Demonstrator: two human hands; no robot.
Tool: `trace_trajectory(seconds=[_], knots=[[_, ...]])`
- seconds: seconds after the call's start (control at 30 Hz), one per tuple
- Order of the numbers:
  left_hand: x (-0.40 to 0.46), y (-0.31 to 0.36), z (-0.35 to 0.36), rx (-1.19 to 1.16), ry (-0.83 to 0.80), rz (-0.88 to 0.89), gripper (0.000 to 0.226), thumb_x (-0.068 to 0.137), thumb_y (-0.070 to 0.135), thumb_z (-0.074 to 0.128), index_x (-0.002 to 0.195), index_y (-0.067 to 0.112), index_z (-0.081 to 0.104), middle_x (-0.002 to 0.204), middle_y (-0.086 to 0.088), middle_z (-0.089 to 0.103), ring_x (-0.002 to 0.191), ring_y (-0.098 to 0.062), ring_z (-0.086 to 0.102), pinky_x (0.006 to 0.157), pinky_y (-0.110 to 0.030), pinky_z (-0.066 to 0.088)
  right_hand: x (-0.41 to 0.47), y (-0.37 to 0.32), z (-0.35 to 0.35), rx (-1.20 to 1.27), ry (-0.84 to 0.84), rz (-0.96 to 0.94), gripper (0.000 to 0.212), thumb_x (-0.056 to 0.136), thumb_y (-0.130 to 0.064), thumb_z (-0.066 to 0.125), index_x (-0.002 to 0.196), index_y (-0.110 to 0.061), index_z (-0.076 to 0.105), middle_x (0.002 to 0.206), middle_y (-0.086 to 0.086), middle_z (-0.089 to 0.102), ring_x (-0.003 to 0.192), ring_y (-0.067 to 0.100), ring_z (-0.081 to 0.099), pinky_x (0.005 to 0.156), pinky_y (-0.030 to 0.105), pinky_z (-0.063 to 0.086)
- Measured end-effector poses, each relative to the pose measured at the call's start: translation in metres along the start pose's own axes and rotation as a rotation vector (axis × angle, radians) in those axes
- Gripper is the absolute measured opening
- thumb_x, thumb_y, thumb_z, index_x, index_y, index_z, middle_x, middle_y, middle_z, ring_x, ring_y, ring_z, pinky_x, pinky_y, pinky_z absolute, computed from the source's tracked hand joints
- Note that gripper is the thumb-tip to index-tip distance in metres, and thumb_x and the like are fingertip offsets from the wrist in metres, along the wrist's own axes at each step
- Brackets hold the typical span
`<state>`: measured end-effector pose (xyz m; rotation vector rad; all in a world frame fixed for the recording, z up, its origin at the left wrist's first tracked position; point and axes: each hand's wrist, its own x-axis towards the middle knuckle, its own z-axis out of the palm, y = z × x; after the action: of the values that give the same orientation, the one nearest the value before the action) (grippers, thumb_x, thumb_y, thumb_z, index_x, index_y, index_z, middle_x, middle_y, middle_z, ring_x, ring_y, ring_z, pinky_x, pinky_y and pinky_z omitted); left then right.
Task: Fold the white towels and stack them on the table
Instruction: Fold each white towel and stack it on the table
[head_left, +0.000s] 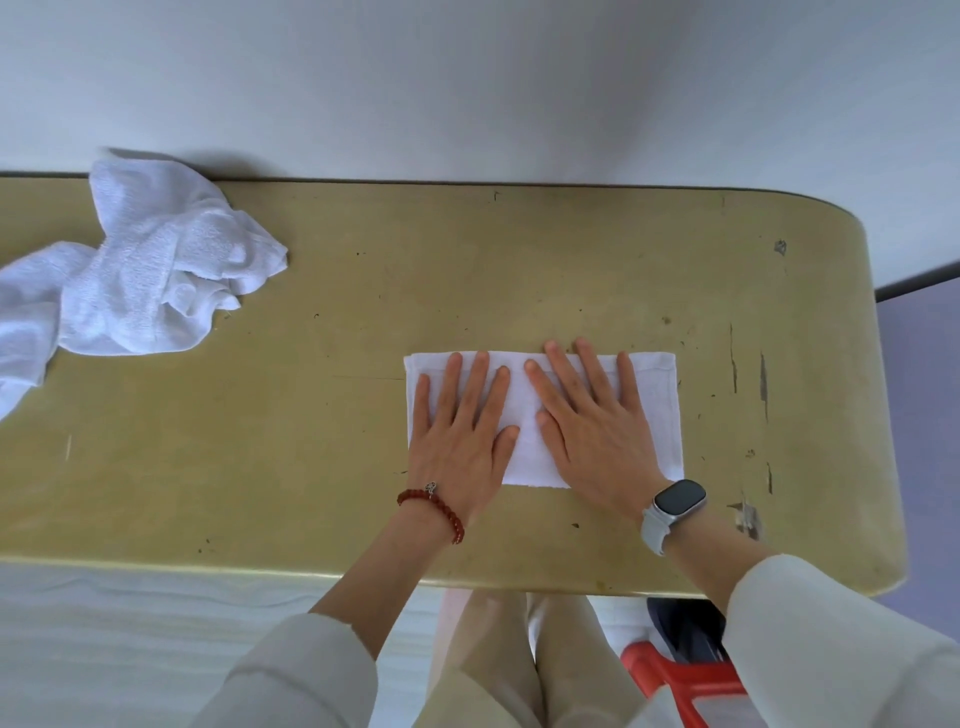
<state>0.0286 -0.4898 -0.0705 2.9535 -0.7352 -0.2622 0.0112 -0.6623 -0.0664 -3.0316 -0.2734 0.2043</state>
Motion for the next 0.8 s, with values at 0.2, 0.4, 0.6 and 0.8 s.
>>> trace_trajectory(seconds=[0.2,0.4,0.6,0.8], knots=[[0.002,-0.016,-0.008,-0.104,0.13,0.069,0.05,0.098,0.041,0.017,0.132,0.013,0.04,0.142,-0.013,0.04,0.134,-0.026,0.023,0.109,-0.047,0.013,0.0,0.012,-0.014,0.14,0.104,0.076,0.043,0.092,-0.025,0.028,0.13,-0.01,0.044,0.138,0.011,0.046,0.131,0.028,0.039,0.112,0.048,0.011],[0.014,-0.024,-0.032,-0.589,0.338,-0.615,0.028,0.087,0.018,0.051,0.109,0.003,0.061,0.11,-0.014,0.055,0.104,-0.029,0.048,0.094,-0.035,0.035,0.011,0.012,-0.025,0.187,0.205,0.032,0.039,0.09,-0.018,0.033,0.122,-0.008,0.051,0.131,0.012,0.053,0.127,0.029,0.045,0.109,0.053,0.021],[0.039,-0.027,-0.043,-0.76,0.248,-0.901,0.01,0.084,0.024,0.06,0.088,0.015,0.062,0.093,0.001,0.05,0.099,-0.025,0.054,0.096,-0.043,0.04,0.022,-0.019,-0.017,0.143,0.118,-0.071,0.041,0.089,-0.023,0.031,0.127,-0.011,0.042,0.135,0.012,0.049,0.128,0.029,0.044,0.106,0.056,0.028],[0.038,-0.028,-0.045,-0.76,0.233,-0.892,0.006,0.087,0.023,0.055,0.082,0.02,0.057,0.088,0.003,0.06,0.091,-0.02,0.058,0.091,-0.039,0.045,0.022,-0.03,-0.012,0.097,0.024,-0.11,0.046,0.09,-0.027,0.03,0.132,-0.012,0.043,0.14,0.011,0.044,0.132,0.028,0.039,0.106,0.058,0.026]])
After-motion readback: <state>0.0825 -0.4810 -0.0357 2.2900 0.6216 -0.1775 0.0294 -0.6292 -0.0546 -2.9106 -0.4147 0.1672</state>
